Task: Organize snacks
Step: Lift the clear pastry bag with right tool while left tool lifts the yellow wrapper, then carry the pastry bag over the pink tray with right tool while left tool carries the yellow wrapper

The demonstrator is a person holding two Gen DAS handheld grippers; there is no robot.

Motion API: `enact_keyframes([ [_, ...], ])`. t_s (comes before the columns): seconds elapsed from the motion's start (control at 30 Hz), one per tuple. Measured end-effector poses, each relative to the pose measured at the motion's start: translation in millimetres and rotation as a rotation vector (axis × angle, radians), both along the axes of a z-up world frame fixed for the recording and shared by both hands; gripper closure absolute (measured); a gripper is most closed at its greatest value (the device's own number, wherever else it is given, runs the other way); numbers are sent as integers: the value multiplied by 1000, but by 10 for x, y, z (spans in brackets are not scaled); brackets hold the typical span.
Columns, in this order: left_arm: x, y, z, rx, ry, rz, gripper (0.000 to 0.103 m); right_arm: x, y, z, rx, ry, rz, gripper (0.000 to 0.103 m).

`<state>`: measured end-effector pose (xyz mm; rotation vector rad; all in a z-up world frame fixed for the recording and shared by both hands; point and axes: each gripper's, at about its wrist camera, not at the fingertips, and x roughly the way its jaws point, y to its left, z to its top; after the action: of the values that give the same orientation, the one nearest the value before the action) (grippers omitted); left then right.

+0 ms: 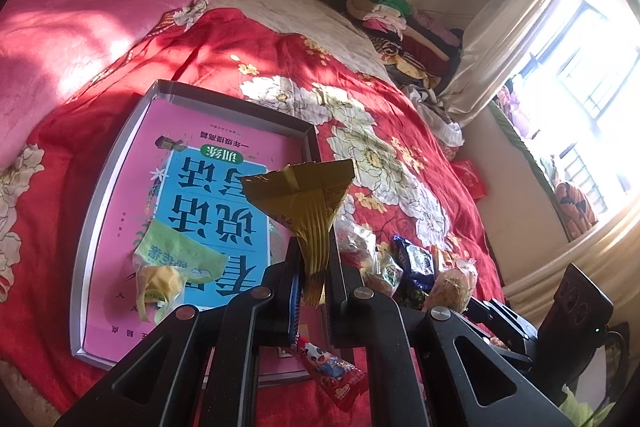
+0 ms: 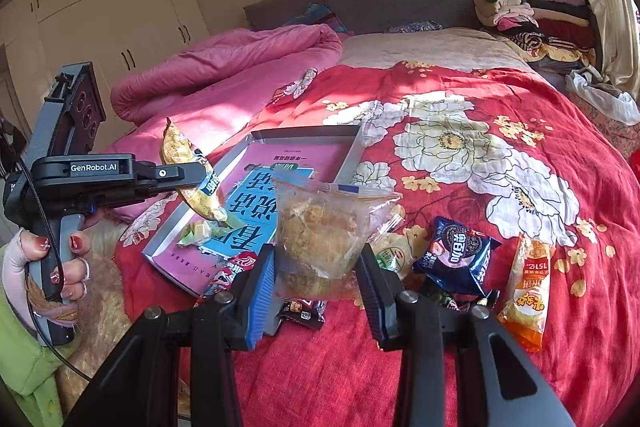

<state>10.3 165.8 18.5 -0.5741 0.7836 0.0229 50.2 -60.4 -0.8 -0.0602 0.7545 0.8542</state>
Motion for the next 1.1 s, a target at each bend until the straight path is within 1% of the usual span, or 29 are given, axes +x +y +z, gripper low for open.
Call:
enact_keyframes([
  [0.2, -111, 112, -22, 7, 16, 28, 93, -94, 153, -48, -17, 10, 62, 62],
  [0.4, -254, 245, -77, -2, 38, 61, 93, -203, 362, -118, -46, 13, 121, 62],
  [0.63, -395, 386, -226, -7, 94, 98, 93, -266, 554, -210, -80, 12, 158, 62],
  [0.73, -410, 415, -269, -4, 107, 107, 93, -270, 633, -248, -93, 11, 166, 62],
  [0.87, -387, 409, -311, 21, 124, 106, 93, -273, 766, -320, -115, 11, 185, 62],
  [1.1, -356, 438, -400, 17, 162, 105, 93, -323, 942, -411, -142, 7, 224, 62],
])
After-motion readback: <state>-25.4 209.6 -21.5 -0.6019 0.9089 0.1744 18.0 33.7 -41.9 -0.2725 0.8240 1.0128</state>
